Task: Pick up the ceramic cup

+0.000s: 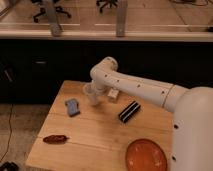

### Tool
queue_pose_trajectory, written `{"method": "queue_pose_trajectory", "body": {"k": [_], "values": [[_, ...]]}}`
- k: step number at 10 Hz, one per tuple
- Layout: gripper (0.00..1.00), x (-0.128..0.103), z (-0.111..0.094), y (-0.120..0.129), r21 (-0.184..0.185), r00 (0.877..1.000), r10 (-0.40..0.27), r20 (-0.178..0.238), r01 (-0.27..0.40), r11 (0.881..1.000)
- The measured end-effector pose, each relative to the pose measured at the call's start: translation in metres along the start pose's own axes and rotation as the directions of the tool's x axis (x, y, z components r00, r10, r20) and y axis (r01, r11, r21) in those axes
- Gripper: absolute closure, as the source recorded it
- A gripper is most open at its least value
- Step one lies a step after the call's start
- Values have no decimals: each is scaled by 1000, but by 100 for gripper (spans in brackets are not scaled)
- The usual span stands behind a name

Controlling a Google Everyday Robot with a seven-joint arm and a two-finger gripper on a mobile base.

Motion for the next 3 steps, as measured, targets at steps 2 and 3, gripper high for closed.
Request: {"method": "queue_pose_trajectory", "body": {"k": [2, 3], "values": [[95, 0, -4, -2, 3, 1000, -5, 1, 5, 1000], [95, 0, -6, -3, 6, 1000, -7, 3, 7, 1000]]}}
